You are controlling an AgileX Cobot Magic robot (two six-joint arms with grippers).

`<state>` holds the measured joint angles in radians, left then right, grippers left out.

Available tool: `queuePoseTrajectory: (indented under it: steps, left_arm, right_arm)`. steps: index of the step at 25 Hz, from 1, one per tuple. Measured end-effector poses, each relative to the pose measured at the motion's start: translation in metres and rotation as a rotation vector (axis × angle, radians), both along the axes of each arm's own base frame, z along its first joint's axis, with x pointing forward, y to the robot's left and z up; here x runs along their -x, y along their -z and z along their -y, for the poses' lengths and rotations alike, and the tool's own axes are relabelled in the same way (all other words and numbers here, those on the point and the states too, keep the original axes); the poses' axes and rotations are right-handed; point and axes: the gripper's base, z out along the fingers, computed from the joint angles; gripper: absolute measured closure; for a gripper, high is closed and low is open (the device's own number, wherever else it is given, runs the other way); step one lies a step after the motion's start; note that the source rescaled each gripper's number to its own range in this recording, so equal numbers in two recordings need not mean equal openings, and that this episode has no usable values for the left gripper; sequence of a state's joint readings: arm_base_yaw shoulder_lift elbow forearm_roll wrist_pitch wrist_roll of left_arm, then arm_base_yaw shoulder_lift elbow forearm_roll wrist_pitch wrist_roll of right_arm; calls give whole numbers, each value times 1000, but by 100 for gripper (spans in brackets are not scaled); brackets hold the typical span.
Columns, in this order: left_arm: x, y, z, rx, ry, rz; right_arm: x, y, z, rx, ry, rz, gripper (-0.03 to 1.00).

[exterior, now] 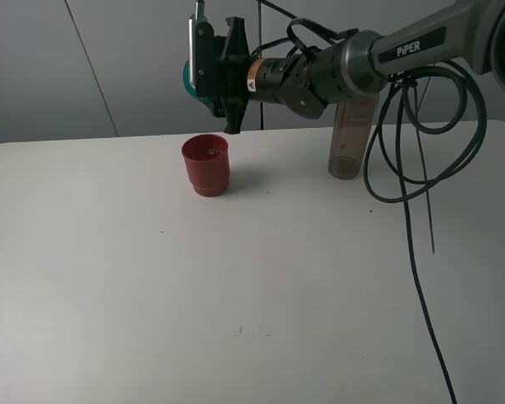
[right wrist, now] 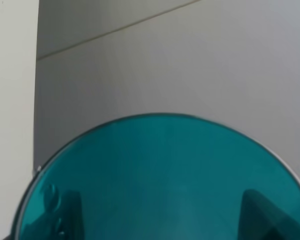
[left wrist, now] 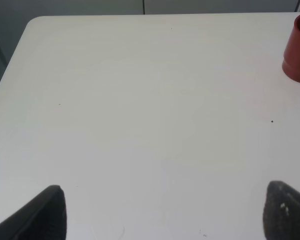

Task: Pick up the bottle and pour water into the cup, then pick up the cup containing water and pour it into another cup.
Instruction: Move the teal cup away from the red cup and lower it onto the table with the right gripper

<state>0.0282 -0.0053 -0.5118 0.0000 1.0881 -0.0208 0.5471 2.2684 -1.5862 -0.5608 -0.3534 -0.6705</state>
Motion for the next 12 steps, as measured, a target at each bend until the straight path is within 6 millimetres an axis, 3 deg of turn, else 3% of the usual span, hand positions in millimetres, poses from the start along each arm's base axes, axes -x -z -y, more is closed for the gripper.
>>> queuePoseTrajectory:
  steps: [6,12]
  left_arm:
    - [0,0,0,0,0,0]
    - [0,0,0,0,0,0]
  right_arm:
    - [0,-7,5,-193,141,-235,89]
    - [3,-35,12,-395,281,-411,89]
